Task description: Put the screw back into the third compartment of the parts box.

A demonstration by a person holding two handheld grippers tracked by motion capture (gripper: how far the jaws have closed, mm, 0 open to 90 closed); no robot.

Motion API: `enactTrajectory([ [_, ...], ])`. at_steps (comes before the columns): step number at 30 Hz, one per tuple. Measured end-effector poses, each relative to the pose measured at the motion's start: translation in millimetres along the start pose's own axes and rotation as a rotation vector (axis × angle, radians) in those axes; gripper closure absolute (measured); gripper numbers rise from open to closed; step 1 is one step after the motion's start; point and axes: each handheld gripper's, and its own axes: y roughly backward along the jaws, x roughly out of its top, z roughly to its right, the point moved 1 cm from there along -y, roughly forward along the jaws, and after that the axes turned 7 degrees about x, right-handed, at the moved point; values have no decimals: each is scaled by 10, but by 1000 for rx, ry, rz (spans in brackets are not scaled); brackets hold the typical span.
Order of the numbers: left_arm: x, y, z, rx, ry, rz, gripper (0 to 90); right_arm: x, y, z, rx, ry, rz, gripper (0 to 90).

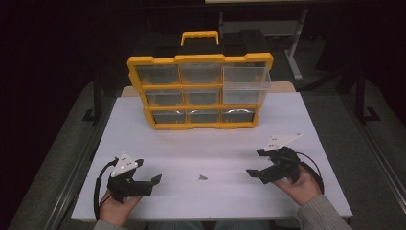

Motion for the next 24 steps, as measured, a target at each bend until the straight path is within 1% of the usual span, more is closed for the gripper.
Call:
enactTrajectory([
  [2,1,-11,11,-2,8,6,142,86,-78,-10,17,3,-20,200],
  [3,2,-6,4,-2,-5,-6,142,126,-112,-14,24,9,-30,209],
  [4,1,-9,13,-3,4,-3,143,157,-133,-20,32,8,-40,216],
  [6,2,-9,12,-2,2,-3,143,233,-188,-29,50,15,-53,249],
  [8,2,-5,4,0,-4,-7,144,303,-243,-44,66,17,-68,255],
  [10,2,0,0,0,2,-9,144,364,-305,-53,79,27,-81,275],
  [11,2,-2,-3,1,0,-7,144,395,-343,-54,78,42,-88,290],
  [13,-1,-5,1,-2,9,-7,144,435,-401,-62,91,52,-102,322],
  [15,-4,-12,3,-6,6,-13,147,469,-476,-70,101,65,-111,348],
  [17,-6,-19,3,-8,1,-15,147,504,-566,-84,129,67,-120,377],
  [20,-2,-19,7,-11,0,-18,147,548,-669,-103,151,77,-134,406],
  [22,-1,-17,11,-9,4,-13,147,582,-756,-118,162,97,-147,427],
  [23,-1,-16,10,-9,5,-13,148,594,-800,-114,166,121,-152,435],
  [24,-3,-16,3,-10,0,-15,147,604,-832,-116,167,131,-156,443],
])
